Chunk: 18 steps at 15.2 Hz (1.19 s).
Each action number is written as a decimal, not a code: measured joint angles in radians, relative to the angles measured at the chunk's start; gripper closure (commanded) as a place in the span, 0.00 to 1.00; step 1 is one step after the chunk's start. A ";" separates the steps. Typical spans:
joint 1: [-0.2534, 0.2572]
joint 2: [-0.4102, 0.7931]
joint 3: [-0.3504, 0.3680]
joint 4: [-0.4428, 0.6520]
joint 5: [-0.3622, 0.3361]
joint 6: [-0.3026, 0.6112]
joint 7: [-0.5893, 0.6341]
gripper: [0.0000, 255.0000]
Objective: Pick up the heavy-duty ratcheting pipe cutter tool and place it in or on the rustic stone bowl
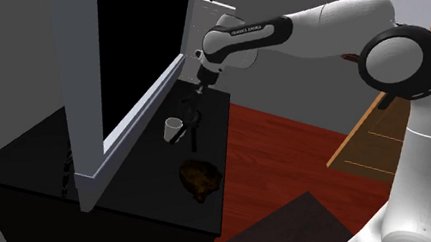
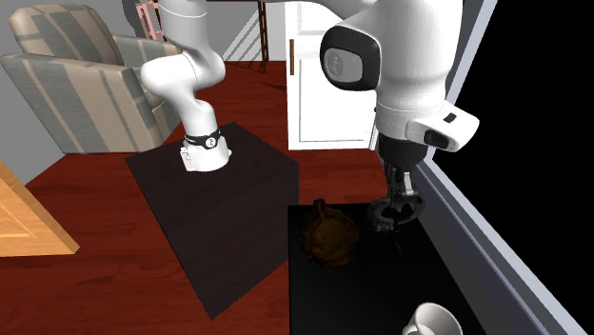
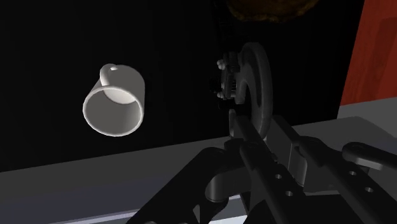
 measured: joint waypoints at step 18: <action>0.013 -0.208 0.001 -0.048 -0.017 -0.155 0.048 1.00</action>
